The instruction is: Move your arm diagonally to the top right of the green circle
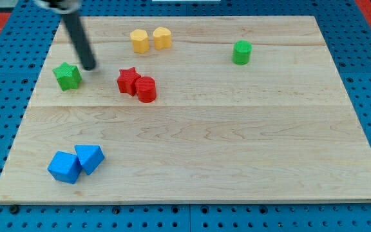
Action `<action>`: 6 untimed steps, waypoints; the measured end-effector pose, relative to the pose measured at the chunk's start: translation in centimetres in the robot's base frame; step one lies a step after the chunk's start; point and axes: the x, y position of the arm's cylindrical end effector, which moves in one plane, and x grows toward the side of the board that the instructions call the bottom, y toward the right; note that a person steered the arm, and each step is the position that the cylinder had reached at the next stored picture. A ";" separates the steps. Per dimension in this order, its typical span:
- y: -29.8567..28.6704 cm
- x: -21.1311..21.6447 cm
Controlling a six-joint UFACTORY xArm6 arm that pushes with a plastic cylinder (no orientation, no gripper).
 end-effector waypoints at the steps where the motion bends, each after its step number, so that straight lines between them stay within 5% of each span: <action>1: 13.8 0.9; 3: 36.4 -1.4; 6: 34.6 -6.7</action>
